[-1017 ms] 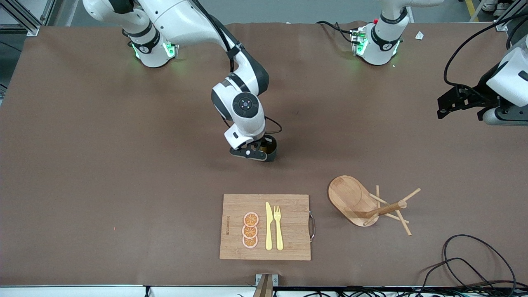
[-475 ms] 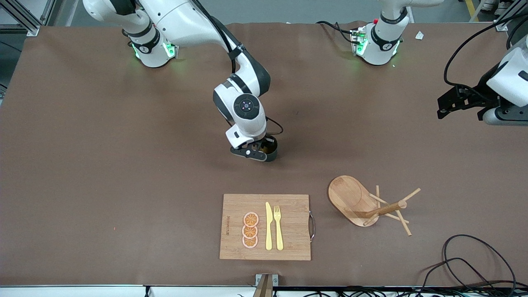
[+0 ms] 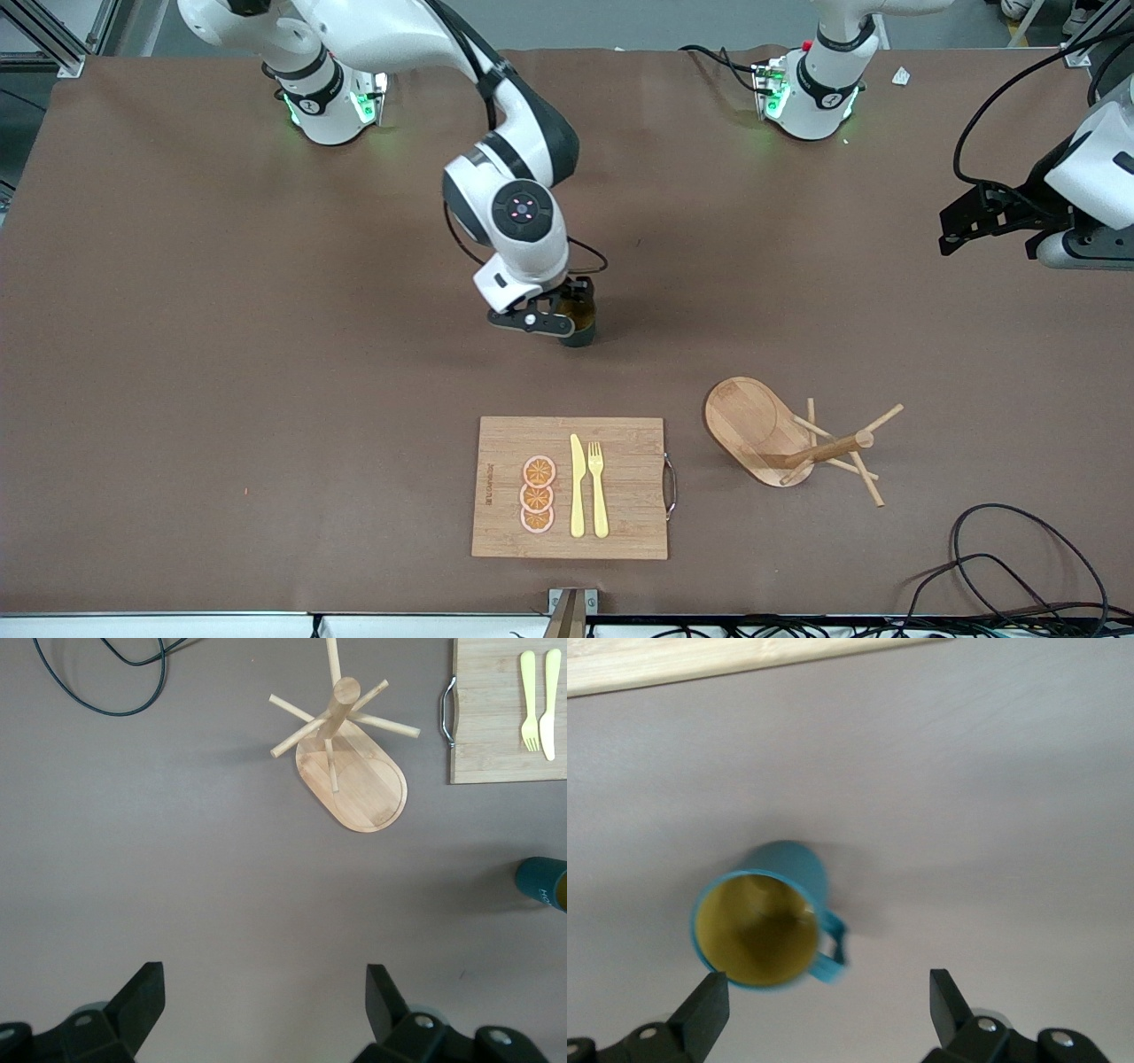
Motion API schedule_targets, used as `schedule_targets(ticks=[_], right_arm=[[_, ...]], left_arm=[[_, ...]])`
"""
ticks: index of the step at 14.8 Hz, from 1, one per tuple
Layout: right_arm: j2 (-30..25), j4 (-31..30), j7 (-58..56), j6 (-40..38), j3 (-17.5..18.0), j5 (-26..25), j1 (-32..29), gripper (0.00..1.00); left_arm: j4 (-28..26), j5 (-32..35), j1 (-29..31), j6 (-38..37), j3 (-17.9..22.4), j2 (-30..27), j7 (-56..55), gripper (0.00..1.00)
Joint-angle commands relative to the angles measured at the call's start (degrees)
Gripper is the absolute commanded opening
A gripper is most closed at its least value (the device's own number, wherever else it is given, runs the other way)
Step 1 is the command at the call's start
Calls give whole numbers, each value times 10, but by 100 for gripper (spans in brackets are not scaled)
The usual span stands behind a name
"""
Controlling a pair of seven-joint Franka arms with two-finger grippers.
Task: Pass cup and hang on rack
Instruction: 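Release the mug and withdraw the right gripper while the left gripper approaches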
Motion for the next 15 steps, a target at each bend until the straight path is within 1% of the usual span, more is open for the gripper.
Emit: schedule_targets(ticks=[1, 3, 5, 6, 9, 11, 13, 15], right_arm=[[-60, -28, -72, -57, 3, 10, -62, 100], [-90, -42, -142, -91, 3, -5, -112, 100], [-118, -56, -233, -130, 3, -32, -167, 100], [-132, -61, -272, -146, 3, -49, -198, 100], [-174, -76, -385, -174, 3, -65, -280, 100], [-187, -68, -412, -200, 3, -74, -322, 100], [-195, -45, -421, -228, 3, -92, -367, 100], [-193, -10, -454, -258, 3, -92, -411, 100]], left_arm=[[-2, -3, -3, 6, 1, -3, 0, 100], [-4, -7, -5, 3, -1, -2, 0, 100], [-4, -8, -3, 0, -27, -3, -16, 100], [-4, -8, -3, 0, -40, -3, -51, 100], [-4, 0, -6, 1, -100, 4, -200, 100], [-3, 12, -6, 6, -142, 19, -301, 100], [-3, 50, -24, 6, -181, 35, -405, 100], [-2, 73, -62, 18, -190, 54, -492, 100]])
